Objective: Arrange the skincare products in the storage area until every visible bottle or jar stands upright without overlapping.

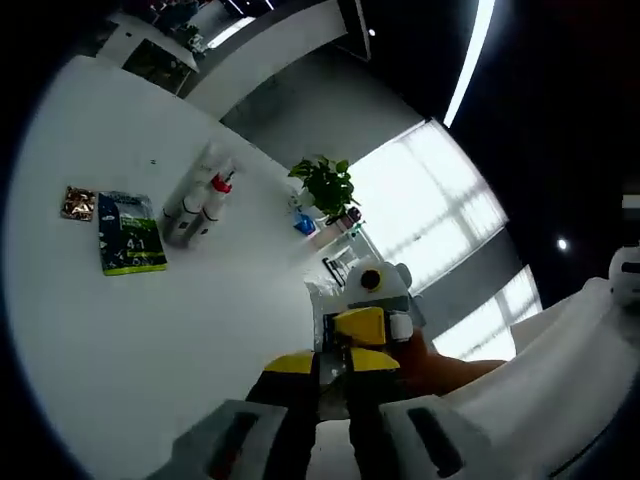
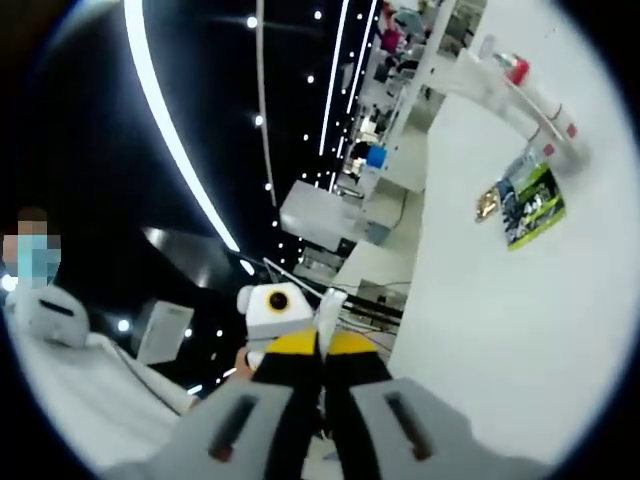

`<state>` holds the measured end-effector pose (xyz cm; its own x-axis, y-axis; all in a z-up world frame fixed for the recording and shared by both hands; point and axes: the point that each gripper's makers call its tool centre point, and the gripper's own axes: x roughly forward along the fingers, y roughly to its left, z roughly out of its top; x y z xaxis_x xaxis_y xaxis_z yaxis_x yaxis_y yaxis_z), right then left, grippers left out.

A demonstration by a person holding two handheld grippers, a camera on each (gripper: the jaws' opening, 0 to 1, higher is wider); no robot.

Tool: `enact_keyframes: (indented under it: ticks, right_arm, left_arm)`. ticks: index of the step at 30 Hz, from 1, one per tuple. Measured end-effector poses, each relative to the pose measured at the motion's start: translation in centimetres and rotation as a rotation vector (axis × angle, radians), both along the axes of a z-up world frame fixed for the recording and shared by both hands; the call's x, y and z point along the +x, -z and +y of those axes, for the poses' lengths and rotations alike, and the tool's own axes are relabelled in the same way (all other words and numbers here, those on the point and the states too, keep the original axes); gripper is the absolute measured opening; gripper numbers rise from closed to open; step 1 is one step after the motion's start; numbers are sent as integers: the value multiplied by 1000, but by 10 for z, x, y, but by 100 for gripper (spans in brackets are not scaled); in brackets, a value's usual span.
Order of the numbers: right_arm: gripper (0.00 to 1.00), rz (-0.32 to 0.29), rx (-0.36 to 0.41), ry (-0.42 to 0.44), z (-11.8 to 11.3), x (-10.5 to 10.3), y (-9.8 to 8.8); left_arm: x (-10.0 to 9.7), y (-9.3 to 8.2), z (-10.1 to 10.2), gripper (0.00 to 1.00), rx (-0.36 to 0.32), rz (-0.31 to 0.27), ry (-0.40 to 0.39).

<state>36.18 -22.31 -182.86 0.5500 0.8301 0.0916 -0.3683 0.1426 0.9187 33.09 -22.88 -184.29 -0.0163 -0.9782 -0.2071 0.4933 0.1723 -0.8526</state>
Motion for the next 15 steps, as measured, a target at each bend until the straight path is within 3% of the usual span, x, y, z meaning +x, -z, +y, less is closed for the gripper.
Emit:
enact_keyframes:
  ticks: [4, 15]
  right_arm:
    - [1, -22, 6, -9, 5, 0, -5]
    - [6, -52, -19, 31, 3, 10, -5]
  left_arm:
    - [0, -3, 4, 1, -44, 48, -4]
    - [-1, -4, 10, 0, -44, 74, 12]
